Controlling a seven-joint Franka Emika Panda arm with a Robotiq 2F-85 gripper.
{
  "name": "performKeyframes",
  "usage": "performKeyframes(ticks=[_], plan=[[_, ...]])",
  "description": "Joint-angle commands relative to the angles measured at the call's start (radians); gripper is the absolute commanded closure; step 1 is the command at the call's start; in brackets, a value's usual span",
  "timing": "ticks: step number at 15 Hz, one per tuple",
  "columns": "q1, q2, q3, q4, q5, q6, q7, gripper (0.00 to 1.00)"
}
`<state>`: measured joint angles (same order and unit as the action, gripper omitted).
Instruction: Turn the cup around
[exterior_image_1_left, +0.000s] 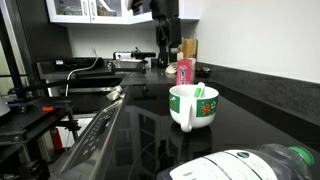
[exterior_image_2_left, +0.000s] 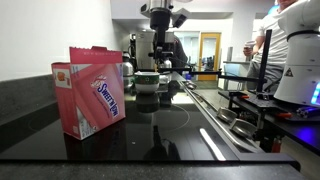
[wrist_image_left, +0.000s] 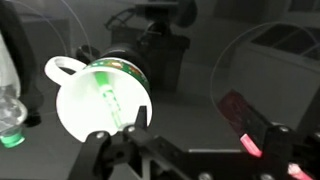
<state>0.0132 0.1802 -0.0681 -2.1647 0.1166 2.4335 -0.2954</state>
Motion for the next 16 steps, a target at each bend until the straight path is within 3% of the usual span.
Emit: performKeyframes(ticks=[1,9,10,11,16], plan=[[-0.033,0.14,0.024,0.126,-0.046,-0.023,0.015,0.0],[-0.062,0.329,0.016,0.283,-0.147,-0.065,0.063,0.0],[-0.062,0.341,0.016,0.293,-0.152,-0.072,0.062,0.07],[-0.065,0.348,0.019,0.3,-0.154,-0.078,0.056,0.26],[-0.067,0.361,0.024,0.312,-0.161,-0.069,0.051,0.64]])
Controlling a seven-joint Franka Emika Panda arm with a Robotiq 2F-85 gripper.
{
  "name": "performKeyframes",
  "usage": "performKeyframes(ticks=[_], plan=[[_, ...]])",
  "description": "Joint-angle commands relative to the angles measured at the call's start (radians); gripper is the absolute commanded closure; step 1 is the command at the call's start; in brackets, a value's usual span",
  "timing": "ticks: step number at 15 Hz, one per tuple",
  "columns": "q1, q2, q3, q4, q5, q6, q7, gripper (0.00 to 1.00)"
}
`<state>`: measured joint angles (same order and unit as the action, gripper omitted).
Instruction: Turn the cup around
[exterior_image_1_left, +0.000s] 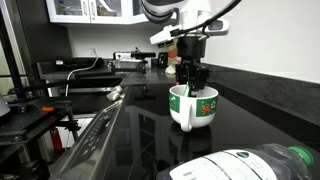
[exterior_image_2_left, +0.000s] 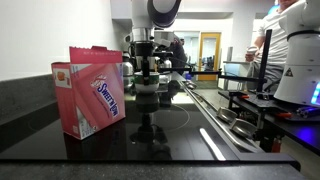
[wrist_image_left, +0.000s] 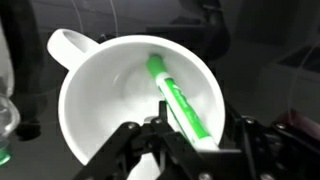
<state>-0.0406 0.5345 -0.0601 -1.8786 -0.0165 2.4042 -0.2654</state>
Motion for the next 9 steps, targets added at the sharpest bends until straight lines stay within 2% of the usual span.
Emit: performKeyframes(ticks=[1,4,5,9], plan=[[-0.013,0.009,0.014,0.027,-0.031,-0.038,0.023,0.71],[-0.013,0.01,0.014,0.033,-0.036,-0.035,0.024,0.94],[-0.015,0.008,0.015,0.032,-0.034,-0.034,0.024,0.98],[-0.02,0.004,0.018,0.031,-0.03,-0.037,0.016,0.94]])
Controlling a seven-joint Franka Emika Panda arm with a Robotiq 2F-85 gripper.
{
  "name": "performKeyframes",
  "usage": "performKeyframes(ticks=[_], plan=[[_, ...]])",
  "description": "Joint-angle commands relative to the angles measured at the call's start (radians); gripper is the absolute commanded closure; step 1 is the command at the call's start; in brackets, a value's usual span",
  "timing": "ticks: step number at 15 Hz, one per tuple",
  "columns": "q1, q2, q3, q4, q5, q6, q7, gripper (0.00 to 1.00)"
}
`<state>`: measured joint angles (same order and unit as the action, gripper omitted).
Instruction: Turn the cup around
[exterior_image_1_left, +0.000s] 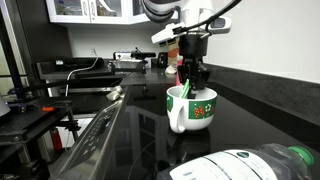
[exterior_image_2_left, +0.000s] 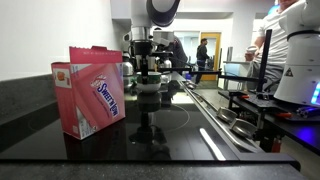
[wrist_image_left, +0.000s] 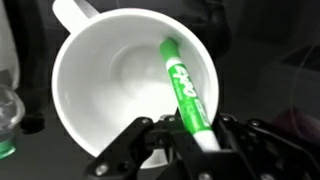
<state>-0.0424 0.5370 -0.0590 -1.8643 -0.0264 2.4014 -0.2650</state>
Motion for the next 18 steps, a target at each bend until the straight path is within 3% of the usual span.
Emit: performKeyframes(ticks=[1,6,13,18], plan=[[-0.019,-0.001,0.017,0.015,-0.02,-0.036,0.015,0.94],[-0.034,-0.049,0.049,-0.025,-0.019,-0.031,-0.073,0.94],[-0.08,-0.168,0.106,-0.17,-0.092,-0.049,-0.408,0.94],[-0.093,-0.292,0.095,-0.31,-0.166,-0.041,-0.645,0.94]])
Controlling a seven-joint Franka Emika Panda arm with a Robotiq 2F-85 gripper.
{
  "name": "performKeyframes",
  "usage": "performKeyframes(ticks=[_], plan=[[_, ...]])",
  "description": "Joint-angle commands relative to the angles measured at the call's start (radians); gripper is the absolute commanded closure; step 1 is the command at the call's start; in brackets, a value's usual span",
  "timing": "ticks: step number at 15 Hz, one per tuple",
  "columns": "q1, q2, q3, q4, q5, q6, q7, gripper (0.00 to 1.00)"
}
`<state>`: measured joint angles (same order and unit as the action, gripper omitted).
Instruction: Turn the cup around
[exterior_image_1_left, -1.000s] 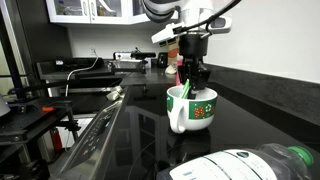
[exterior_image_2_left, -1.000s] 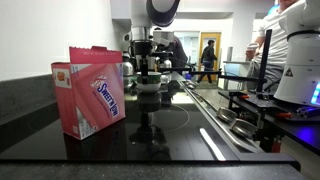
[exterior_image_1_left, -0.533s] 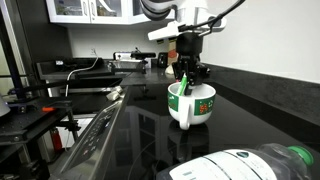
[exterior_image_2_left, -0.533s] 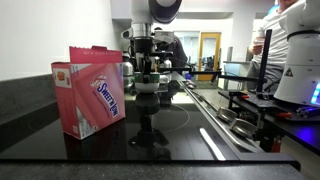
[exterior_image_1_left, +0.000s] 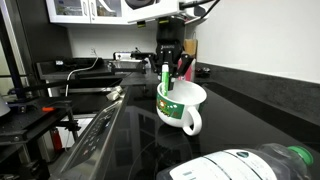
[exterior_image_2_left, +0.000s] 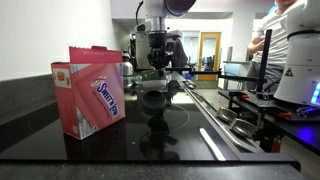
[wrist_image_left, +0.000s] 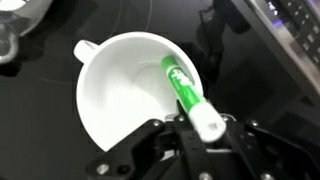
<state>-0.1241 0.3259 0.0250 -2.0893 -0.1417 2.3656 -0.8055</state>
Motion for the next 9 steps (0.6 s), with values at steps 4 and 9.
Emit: performKeyframes(ticks=[4,9], plan=[[0.01,-0.124,-0.011,-0.177,-0.173,0.016,-0.214,0.94],[0.012,-0.146,-0.02,-0.21,-0.329,0.059,-0.304,0.94]])
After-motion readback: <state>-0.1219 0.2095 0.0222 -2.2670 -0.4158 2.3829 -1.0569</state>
